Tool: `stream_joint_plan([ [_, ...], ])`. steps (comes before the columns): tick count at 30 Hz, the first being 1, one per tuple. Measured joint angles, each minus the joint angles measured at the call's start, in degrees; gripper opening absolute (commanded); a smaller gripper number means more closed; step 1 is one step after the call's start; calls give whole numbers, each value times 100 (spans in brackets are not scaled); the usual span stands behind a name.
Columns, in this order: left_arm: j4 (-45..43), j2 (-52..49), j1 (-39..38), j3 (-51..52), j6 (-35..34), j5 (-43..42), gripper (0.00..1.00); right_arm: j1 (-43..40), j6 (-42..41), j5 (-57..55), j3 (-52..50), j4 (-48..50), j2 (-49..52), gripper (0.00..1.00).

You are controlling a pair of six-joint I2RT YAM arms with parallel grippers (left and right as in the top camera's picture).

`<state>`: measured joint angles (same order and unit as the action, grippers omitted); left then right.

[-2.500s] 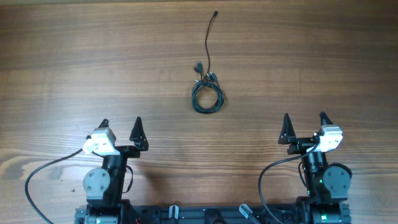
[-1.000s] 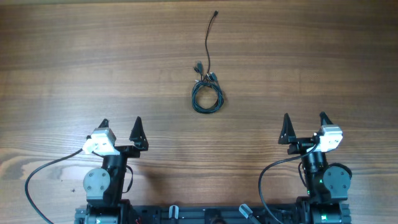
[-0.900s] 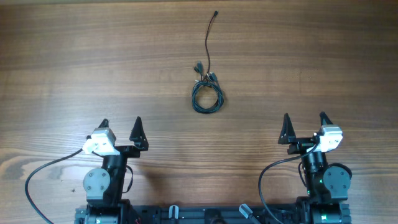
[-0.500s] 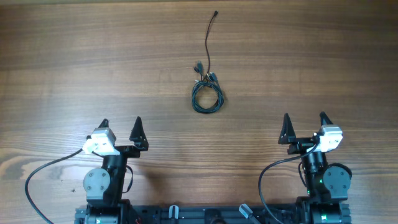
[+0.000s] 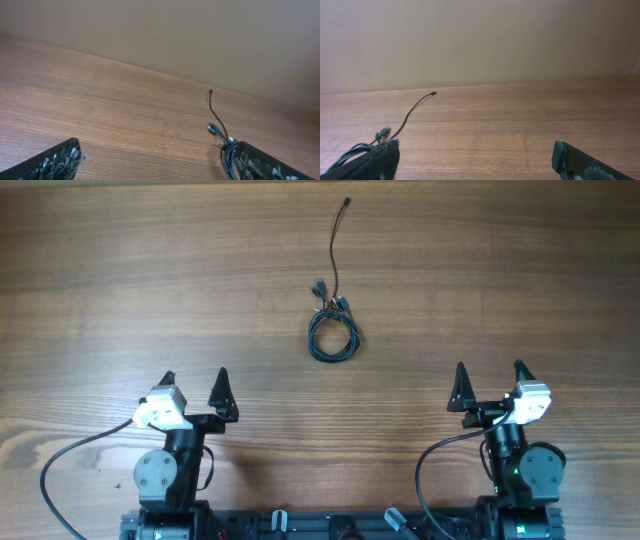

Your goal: Untangle cables

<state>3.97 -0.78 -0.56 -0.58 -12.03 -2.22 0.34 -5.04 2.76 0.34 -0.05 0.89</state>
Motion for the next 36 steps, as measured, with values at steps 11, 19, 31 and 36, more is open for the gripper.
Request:
stream_joint_plan([
  [11,0,0,0,0,0,0,100,0,0,0,2,0,0,100],
  [19,0,0,0,0,0,0,100,0,0,0,0,0,0,100],
  [31,-4,-2,0,0,0,0,100,0,-166,0,2,4,0,100],
  [36,98,-26,0,-50,0,0,100,0,-529,0,2,-44,0,100],
])
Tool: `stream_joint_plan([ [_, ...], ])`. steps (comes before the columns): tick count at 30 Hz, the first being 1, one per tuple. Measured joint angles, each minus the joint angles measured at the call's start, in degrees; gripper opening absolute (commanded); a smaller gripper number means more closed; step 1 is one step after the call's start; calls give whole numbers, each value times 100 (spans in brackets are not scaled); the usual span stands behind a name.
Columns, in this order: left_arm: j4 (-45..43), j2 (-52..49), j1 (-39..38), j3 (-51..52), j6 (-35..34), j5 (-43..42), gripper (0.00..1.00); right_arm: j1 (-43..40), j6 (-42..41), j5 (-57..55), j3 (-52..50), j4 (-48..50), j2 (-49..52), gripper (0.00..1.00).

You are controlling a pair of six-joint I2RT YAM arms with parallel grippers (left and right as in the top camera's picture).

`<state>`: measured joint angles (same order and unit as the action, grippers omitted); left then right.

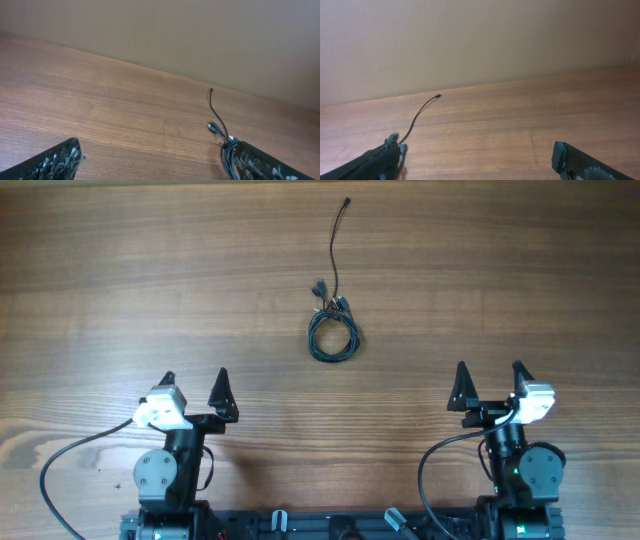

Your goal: Untangle cables

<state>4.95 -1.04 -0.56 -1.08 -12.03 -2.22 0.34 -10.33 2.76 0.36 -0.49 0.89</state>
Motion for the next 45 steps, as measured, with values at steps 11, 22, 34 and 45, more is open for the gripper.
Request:
stream_joint_plan([
  [11,647,-1537,0,-1123,-2,-2,100,0,-142,-7,748,-1088,616,100],
  [22,1722,-4197,0,-3224,-2,-393,100,0,-146,-7,2284,-2387,2256,100],
  [34,4286,-5281,0,-4957,-367,-542,100,0,-162,-2,4422,-4544,4548,100],
  [45,2610,-5364,0,-4975,-883,-1051,98,0,-164,691,5128,-4752,5167,100],
])
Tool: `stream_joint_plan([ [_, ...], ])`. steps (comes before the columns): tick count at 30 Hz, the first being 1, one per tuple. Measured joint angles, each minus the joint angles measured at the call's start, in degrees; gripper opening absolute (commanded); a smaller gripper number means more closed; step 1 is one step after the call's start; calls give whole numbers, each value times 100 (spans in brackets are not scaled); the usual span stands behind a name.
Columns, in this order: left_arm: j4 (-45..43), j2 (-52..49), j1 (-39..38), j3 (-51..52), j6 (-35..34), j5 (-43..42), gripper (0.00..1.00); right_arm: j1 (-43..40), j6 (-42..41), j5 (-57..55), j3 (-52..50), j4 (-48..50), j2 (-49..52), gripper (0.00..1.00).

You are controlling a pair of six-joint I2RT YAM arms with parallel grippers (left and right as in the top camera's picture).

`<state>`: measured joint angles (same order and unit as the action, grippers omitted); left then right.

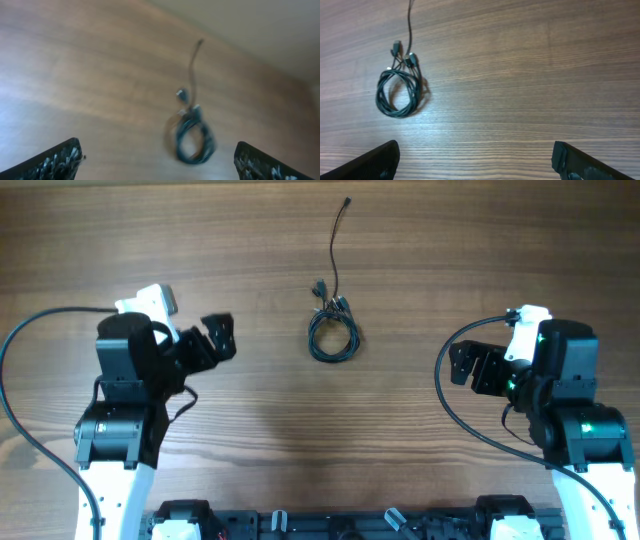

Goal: Untangle cables
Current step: 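Reach both grippers toward the black cable bundle, left grasping the loops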

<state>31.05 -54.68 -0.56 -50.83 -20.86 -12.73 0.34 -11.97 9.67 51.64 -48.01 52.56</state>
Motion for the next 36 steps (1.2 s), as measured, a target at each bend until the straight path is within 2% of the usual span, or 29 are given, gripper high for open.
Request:
stream_joint_plan([
  [6,-662,-813,-214,-39,-264,-240,95,0,-66,105,0,87,0,100],
  [13,-551,-2618,-1008,-603,-258,-87,90,0,-131,127,0,173,0,100],
  [18,-741,-3659,-1755,-981,-229,575,78,0,-151,129,0,177,7,100],
  [26,-1250,-4824,-2708,-1001,-219,1355,60,0,-153,129,2,175,190,100],
  [32,-1515,-5130,-2935,-999,-229,1513,34,0,-153,129,2,175,273,100],
  [36,-1504,-5130,-2940,-1001,-219,1582,31,0,-210,129,2,177,275,100],
])
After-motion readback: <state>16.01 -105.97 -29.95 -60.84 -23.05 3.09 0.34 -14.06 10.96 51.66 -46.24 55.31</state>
